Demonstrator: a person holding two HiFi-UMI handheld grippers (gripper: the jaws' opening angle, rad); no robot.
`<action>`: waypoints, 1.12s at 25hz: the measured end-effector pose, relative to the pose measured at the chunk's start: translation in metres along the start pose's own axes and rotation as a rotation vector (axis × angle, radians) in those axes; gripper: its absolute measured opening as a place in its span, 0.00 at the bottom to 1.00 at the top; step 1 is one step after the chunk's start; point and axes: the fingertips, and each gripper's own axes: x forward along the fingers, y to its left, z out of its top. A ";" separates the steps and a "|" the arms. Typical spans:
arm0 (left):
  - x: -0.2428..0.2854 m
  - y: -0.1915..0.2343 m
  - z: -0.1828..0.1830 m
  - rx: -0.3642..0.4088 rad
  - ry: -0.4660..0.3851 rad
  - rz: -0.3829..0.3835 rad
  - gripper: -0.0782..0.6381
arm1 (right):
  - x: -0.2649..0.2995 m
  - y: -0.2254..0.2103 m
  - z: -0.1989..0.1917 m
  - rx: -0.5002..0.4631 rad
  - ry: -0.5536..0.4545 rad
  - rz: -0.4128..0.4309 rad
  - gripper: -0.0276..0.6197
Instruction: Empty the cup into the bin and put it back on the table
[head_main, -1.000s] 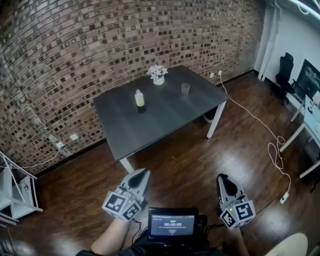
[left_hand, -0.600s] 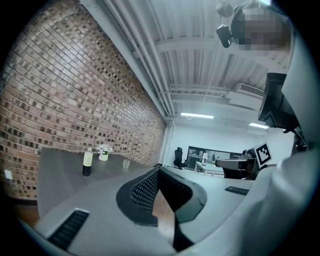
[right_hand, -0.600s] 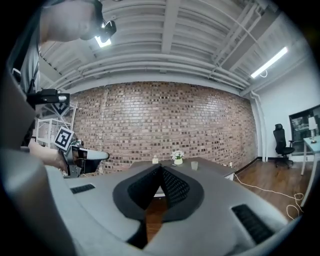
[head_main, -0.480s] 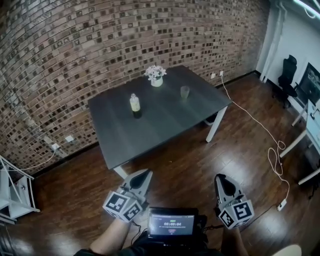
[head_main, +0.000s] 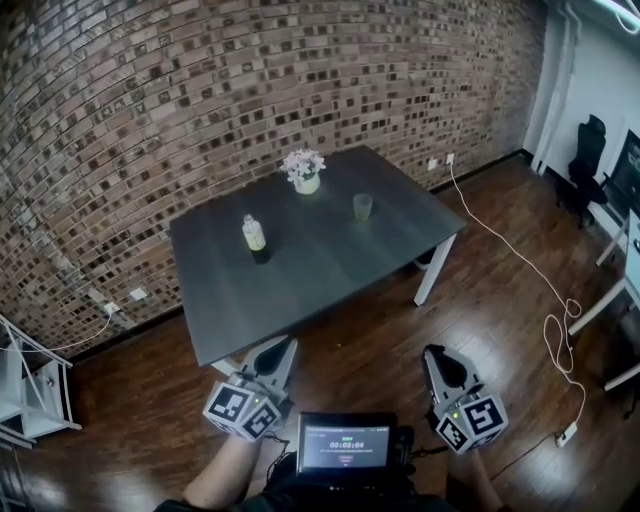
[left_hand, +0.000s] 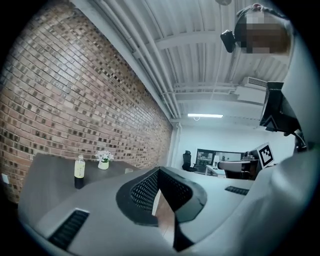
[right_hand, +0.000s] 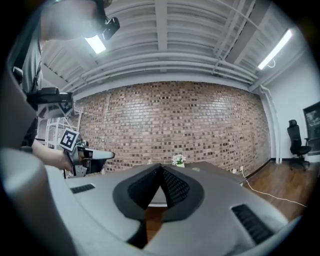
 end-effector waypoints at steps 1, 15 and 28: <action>0.008 0.001 -0.001 0.003 0.000 0.006 0.11 | 0.005 -0.008 0.001 0.000 0.001 0.005 0.05; 0.116 0.051 -0.003 0.027 0.004 0.003 0.11 | 0.096 -0.082 0.006 -0.005 0.010 0.030 0.05; 0.226 0.150 0.012 0.023 0.008 -0.021 0.11 | 0.233 -0.136 0.030 -0.046 0.070 -0.015 0.05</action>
